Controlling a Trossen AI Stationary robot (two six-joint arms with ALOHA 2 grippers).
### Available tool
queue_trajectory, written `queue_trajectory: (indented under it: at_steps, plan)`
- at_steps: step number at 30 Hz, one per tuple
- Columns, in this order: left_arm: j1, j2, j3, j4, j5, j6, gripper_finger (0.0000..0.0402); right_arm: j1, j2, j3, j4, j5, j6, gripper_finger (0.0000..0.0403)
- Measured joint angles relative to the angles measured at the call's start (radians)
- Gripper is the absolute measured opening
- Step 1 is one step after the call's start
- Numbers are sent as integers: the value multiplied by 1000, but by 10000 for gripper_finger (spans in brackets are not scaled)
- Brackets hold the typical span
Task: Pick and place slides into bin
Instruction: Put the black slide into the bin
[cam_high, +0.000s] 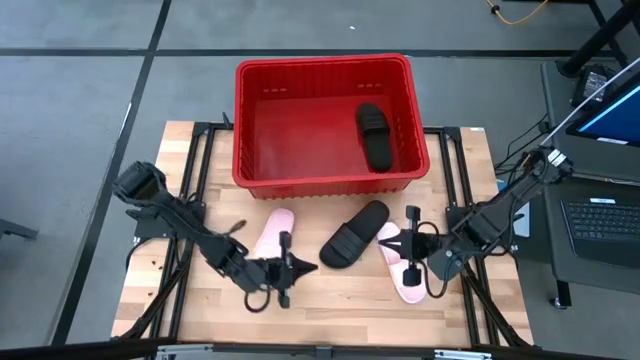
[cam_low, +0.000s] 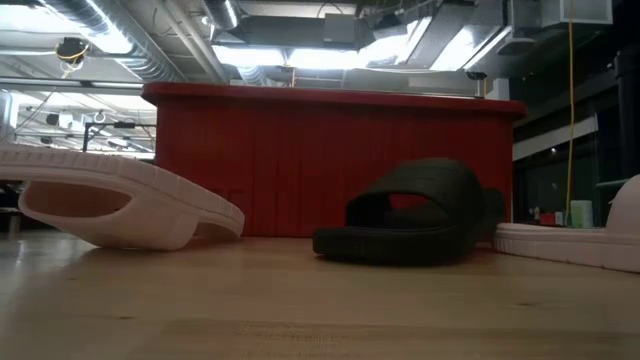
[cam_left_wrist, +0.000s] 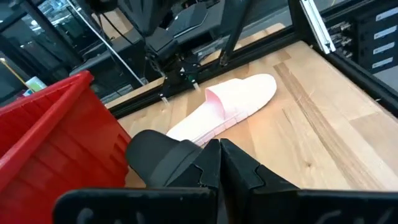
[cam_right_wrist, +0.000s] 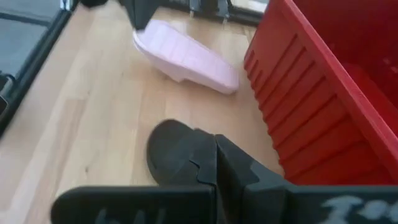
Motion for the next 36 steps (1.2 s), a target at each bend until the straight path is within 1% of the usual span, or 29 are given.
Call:
queue_trajectory:
  at_steps: [4, 10, 14, 18, 21, 26, 32, 36]
  plan:
    - [3, 92, 76, -4, -35, 6, 4, 19, 22, 0, 24, 5, -1, 4]
    - [34, 234, 150, -8, -36, 10, 5, 39, 27, 0, 26, 6, 4, 5]
    - [48, 289, 163, -11, -43, 93, 6, 45, 27, 0, 28, 6, 7, 5]
    - [58, 305, 163, -8, -67, 120, 6, 48, 27, 0, 28, 5, 25, 6]
    - [62, 305, 163, -8, -65, 134, 7, 48, 27, 0, 26, 5, 29, 6]
    - [63, 305, 163, -17, -59, 199, 7, 48, 27, 0, 25, 4, 28, 6]
    - [73, 305, 163, -36, -55, 207, 7, 48, 26, 0, 24, 4, 28, 6]
    - [86, 305, 163, -45, -8, 196, 7, 48, 26, 0, 23, 4, 28, 6]
